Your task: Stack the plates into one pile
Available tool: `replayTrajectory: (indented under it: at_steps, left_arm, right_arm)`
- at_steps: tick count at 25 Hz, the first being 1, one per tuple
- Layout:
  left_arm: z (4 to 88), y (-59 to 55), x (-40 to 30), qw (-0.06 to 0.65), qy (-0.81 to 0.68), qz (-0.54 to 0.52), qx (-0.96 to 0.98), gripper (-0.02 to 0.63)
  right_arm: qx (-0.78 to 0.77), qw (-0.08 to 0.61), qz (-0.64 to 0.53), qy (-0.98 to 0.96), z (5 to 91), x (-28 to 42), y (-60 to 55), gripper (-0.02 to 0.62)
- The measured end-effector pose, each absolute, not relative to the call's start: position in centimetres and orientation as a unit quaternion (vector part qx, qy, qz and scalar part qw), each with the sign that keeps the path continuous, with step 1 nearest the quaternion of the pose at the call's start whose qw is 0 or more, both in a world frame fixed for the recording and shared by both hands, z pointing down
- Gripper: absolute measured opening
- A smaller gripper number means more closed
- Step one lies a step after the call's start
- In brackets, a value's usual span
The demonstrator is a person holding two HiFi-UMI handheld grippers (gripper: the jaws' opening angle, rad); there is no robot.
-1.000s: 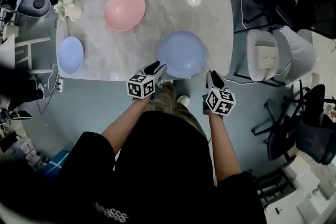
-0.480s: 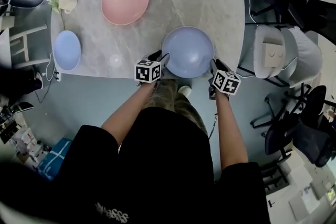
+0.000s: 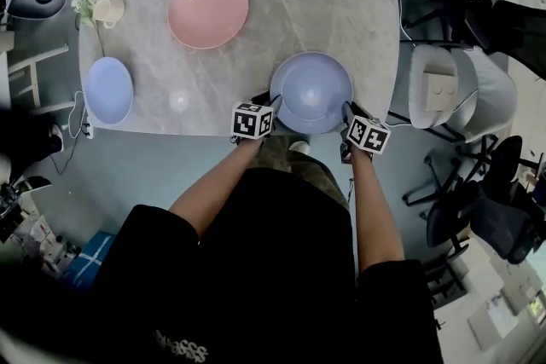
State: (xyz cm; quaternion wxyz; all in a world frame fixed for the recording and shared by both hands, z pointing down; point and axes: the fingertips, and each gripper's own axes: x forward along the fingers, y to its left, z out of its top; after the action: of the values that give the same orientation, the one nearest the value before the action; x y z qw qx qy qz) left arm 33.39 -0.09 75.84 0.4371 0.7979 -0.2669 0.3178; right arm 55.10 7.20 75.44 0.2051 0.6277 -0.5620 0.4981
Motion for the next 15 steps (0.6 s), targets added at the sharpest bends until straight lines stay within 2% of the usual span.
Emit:
replayTrajectory:
  at_steps: [5,15]
  left_arm:
    - [75.76,-0.13,33.33,0.439,-0.241,0.322,0.804,0.108]
    - [75.85,-0.56,32.83,0.445,-0.256,0.321,0.796,0.085]
  right_arm:
    - [0.631,0.238,0.482,-0.559,75.77,55.16,6.29,0.072]
    - [0.629,0.232,0.498,-0.55,76.28,55.31,6.16,0.04]
